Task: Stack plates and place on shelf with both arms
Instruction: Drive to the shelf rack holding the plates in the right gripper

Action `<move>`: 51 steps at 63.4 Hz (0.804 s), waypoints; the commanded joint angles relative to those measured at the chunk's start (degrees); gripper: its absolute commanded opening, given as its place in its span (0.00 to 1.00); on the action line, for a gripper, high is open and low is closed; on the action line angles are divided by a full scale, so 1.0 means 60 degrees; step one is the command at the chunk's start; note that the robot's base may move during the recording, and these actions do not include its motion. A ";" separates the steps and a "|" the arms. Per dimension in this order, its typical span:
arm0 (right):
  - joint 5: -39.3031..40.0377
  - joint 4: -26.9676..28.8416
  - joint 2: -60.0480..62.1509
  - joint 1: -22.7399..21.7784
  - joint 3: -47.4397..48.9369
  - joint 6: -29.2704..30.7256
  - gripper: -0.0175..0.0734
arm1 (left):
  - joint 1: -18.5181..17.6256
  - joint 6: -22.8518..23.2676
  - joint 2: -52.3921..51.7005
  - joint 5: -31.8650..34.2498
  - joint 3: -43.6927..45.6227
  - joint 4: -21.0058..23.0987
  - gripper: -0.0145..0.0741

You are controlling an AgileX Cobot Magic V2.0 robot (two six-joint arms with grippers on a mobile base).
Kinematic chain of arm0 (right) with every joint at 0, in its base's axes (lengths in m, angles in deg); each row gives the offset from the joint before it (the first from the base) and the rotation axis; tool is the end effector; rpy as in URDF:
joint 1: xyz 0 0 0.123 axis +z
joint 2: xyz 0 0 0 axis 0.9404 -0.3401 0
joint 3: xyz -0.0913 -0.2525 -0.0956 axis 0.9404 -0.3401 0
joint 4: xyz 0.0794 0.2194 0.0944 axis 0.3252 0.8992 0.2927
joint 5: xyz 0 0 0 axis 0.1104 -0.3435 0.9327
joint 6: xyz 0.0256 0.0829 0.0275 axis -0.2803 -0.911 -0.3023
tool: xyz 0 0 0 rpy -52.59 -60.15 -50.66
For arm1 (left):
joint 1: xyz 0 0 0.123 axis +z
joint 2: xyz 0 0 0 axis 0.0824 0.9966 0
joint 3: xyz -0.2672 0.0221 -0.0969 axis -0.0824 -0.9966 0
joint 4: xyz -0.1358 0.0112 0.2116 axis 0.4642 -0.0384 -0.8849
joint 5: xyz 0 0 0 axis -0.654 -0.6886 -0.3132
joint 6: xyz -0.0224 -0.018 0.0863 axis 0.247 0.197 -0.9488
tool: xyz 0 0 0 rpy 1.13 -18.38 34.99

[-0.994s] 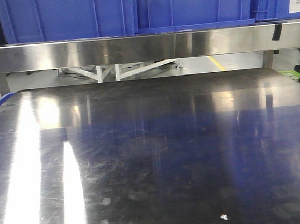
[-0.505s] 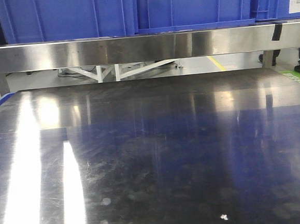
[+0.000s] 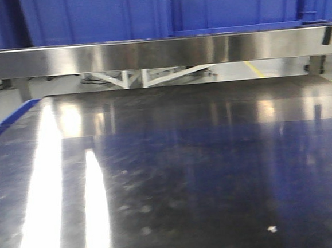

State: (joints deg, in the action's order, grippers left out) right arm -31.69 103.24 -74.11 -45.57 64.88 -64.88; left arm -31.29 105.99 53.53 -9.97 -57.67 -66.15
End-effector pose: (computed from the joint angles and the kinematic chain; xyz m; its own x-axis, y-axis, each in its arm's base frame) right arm 0.1414 0.0858 0.3823 -0.3942 0.0168 -0.9189 -0.5255 0.8161 0.2404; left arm 0.0857 -0.0403 0.3008 -0.3189 0.1120 -0.9411 0.3991 0.9165 -0.0261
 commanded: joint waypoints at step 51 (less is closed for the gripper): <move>0.0739 0.0190 0.0127 0.0007 0.0352 0.0037 0.25 | -0.0063 0.0081 0.0025 0.0648 0.0284 -0.0109 0.26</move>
State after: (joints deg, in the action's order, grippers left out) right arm -31.89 103.24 -74.11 -45.57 64.88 -64.88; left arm -31.29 105.99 53.53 -9.97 -57.67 -66.15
